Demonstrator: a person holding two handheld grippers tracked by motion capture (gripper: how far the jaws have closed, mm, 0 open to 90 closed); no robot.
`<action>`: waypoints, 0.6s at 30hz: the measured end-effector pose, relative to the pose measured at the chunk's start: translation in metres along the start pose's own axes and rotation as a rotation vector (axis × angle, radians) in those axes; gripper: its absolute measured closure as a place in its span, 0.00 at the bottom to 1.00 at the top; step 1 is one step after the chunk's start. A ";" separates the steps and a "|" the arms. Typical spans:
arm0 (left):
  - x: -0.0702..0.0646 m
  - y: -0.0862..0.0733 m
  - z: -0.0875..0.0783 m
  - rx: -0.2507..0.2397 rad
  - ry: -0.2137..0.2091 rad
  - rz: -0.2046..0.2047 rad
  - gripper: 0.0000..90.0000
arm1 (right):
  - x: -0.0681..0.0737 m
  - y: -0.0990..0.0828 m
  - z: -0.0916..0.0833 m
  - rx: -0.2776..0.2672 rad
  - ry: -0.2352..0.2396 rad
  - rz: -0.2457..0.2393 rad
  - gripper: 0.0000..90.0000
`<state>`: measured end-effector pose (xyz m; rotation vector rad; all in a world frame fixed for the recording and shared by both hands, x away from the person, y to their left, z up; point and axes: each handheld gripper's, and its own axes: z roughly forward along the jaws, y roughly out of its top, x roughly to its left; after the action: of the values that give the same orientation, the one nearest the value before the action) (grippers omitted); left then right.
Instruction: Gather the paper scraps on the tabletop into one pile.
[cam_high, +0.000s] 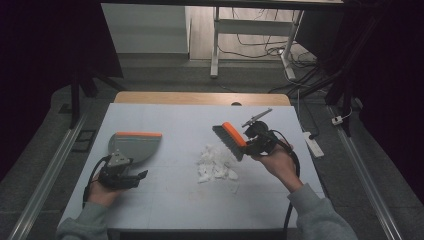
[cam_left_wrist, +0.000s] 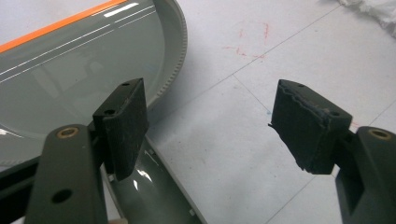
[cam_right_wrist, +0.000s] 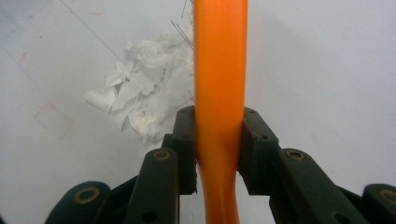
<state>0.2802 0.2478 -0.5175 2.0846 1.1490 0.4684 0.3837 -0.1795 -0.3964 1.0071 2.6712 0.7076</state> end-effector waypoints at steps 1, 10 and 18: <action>0.000 0.000 0.000 0.000 0.000 0.000 0.31 | -0.001 -0.003 -0.003 0.002 -0.003 -0.002 0.78; 0.000 0.000 0.000 0.002 0.001 0.000 0.31 | 0.012 -0.041 -0.008 0.062 0.071 -0.074 0.78; -0.001 0.000 0.001 0.003 0.005 0.002 0.31 | 0.053 -0.060 0.018 0.163 0.150 -0.341 0.78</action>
<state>0.2801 0.2464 -0.5176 2.0885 1.1518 0.4727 0.3159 -0.1767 -0.4426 0.5218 2.9648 0.5185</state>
